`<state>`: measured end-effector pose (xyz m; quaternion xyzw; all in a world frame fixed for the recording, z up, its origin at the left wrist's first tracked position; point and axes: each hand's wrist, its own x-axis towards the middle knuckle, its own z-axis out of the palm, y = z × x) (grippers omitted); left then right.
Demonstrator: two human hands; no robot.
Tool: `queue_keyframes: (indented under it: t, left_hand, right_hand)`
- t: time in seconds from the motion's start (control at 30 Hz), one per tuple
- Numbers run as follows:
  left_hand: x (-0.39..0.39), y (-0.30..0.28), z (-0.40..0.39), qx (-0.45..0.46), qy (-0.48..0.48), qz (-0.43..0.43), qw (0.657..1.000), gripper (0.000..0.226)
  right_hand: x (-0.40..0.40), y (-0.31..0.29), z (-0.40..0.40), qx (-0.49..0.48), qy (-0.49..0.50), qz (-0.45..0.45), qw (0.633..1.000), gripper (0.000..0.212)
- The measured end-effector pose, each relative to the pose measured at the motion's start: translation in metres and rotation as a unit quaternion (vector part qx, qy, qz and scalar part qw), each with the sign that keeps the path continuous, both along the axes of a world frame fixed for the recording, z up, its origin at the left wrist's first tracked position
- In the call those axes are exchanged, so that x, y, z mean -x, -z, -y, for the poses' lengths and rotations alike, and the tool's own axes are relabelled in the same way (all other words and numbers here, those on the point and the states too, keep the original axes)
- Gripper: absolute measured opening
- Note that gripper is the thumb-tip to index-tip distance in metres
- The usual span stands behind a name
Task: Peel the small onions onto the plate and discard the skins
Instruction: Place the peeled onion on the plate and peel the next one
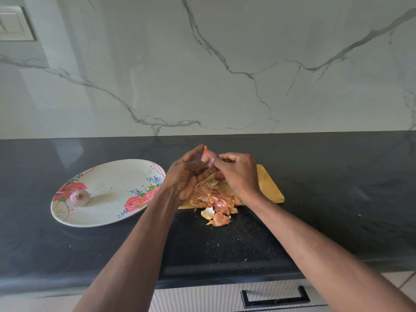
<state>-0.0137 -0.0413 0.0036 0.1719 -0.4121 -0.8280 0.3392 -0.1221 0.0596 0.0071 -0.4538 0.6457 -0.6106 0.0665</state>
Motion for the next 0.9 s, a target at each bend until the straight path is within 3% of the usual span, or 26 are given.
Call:
queue_keyframes:
  t: [0.3,0.4,0.5,0.77,0.9]
  left_hand:
    - [-0.0009,-0.0006,-0.0024,0.017,-0.009,0.017,1.0,0.038]
    - [-0.0012,-0.0001,-0.0028,0.019,-0.006,0.021,1.0,0.037]
    - [0.0001,0.0004,-0.0004,0.013,-0.004,0.021,1.0,0.039]
    - [-0.0001,0.0042,0.003,0.012,-0.004,0.034,0.999,0.036]
    - [0.0006,0.0025,0.0024,0.009,-0.014,0.042,0.999,0.027]
  right_hand:
    - [0.0007,-0.0031,-0.0001,-0.014,-0.025,0.142,0.989,0.012]
    - [0.001,-0.0026,0.001,-0.014,-0.024,0.158,0.987,0.015]
    - [0.002,0.0003,0.0015,0.005,-0.014,0.177,0.984,0.004]
    - [0.0001,-0.0037,0.0007,0.001,-0.019,0.19,0.982,0.015]
    - [0.001,0.0007,0.002,0.01,-0.02,0.179,0.984,0.005]
